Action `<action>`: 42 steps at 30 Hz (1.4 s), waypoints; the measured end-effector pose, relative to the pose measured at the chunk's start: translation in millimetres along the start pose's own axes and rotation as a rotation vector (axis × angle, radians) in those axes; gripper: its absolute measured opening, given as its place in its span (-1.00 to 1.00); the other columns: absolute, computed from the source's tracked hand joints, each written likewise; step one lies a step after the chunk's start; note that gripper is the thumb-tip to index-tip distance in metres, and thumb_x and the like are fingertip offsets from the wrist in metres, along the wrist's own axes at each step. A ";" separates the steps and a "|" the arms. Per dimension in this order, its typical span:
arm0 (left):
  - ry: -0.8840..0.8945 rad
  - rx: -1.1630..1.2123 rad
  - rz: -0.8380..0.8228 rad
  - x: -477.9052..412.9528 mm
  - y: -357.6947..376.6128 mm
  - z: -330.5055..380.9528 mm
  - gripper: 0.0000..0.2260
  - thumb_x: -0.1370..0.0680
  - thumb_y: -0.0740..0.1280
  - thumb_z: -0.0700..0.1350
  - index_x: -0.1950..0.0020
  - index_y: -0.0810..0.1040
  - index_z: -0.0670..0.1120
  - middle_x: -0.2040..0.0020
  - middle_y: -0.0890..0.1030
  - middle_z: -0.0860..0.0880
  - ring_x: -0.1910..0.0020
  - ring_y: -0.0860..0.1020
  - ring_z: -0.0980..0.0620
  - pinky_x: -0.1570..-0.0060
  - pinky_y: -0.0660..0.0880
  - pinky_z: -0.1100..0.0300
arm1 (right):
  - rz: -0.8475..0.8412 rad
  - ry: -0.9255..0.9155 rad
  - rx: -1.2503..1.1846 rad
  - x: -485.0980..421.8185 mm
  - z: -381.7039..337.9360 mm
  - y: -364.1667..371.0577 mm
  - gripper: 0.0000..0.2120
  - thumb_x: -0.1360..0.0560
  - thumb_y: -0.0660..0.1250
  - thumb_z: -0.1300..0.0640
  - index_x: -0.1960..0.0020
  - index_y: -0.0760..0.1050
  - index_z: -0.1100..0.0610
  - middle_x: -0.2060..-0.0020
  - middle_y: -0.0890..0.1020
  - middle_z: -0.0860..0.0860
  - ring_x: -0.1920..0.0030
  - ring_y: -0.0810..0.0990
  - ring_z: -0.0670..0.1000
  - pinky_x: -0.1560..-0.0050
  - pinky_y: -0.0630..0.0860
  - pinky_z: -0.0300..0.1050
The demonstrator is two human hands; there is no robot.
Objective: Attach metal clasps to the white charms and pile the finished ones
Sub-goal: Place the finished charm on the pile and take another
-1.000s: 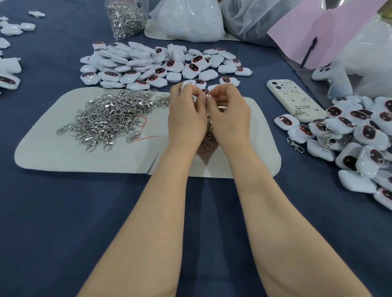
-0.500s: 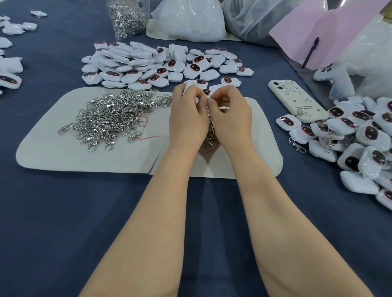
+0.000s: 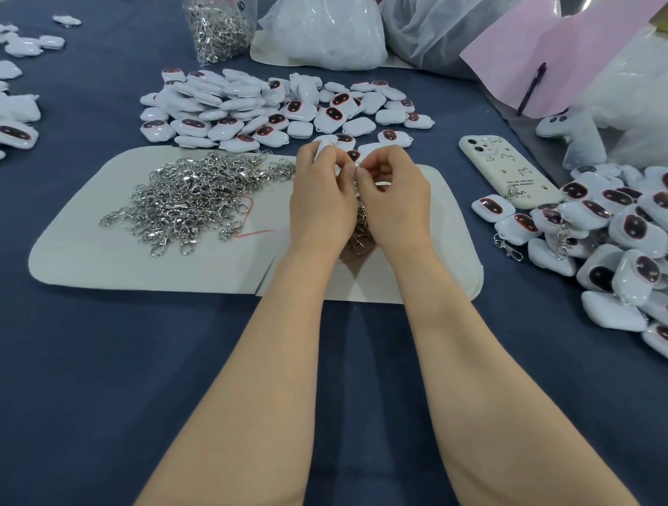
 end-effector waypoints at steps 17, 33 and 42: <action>-0.006 -0.003 -0.001 -0.3 1.0 -1.7 -0.88 -0.59 0.22 -0.20 -0.03 0.53 -0.20 -0.15 0.43 -0.12 0.15 0.38 0.07 0.14 0.32 0.27 | -0.010 -0.005 0.036 0.1 -0.1 1.1 -0.89 -0.49 0.30 0.27 0.12 0.43 0.07 0.25 0.51 -0.16 0.22 0.47 -0.21 0.19 0.39 -0.46; 0.012 -0.027 0.005 0.6 1.2 0.1 -0.89 -0.59 0.23 -0.21 -0.02 0.52 -0.20 -0.15 0.44 -0.13 0.06 0.45 -0.02 0.15 0.30 0.28 | 0.001 -0.014 0.026 0.3 -0.5 0.0 -0.88 -0.49 0.30 0.26 0.11 0.42 0.07 0.27 0.49 -0.18 0.23 0.47 -0.25 0.20 0.37 -0.49; 0.004 -0.021 0.006 0.7 0.8 -1.9 -0.88 -0.59 0.22 -0.22 -0.03 0.52 -0.22 -0.14 0.45 -0.13 0.11 0.41 0.03 0.15 0.30 0.30 | -0.065 0.001 0.029 -2.7 4.0 5.4 -0.88 -0.50 0.29 0.26 0.10 0.40 0.07 0.25 0.49 -0.17 0.23 0.46 -0.24 0.20 0.36 -0.50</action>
Point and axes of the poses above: each hand's wrist, its own x-axis away from the middle knuckle, its own y-axis out of the palm, z = x × y, the point moved 9 cm from there along -x, towards the middle knuckle
